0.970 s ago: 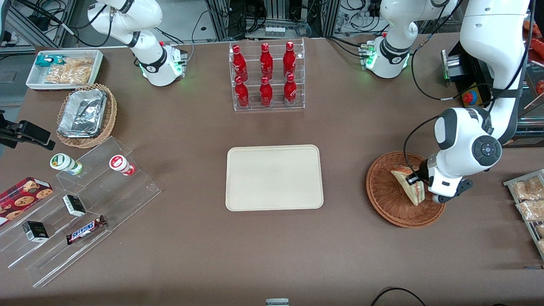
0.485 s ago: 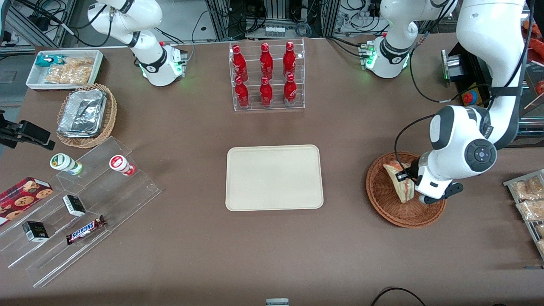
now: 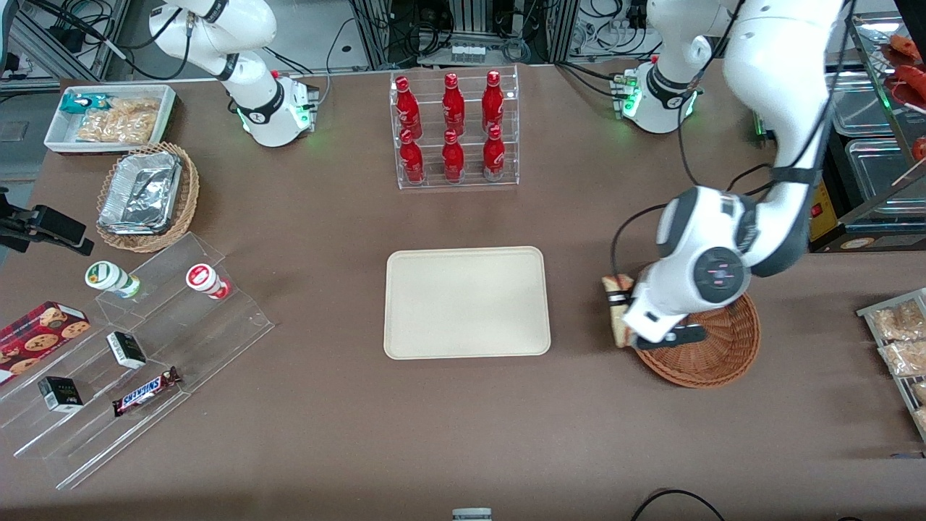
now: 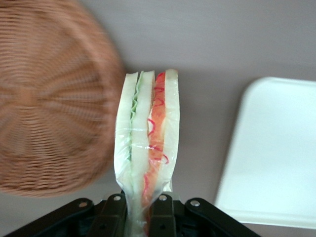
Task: Place sandwich from basket to tray
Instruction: 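Lift the sandwich and carry it with the left gripper over the tray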
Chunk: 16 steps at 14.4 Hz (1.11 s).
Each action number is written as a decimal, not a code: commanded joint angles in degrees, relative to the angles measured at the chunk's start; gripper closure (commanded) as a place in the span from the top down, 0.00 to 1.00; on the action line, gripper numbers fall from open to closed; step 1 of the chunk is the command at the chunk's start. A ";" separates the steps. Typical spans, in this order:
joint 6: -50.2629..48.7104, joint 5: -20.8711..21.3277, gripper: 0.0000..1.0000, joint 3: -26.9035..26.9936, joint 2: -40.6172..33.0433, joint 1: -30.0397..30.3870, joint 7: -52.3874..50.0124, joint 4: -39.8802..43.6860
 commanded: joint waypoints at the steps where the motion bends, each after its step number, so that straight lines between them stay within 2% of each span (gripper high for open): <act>1: -1.06 0.15 0.00 0.34 5.99 -6.68 -4.70 7.61; 5: 0.60 0.15 0.00 -0.45 11.10 -13.98 -12.53 14.04; 11: 6.93 0.24 0.00 -0.63 13.64 -20.32 -19.12 14.84; 16: 12.02 0.42 0.00 -0.54 16.98 -24.01 -20.10 15.19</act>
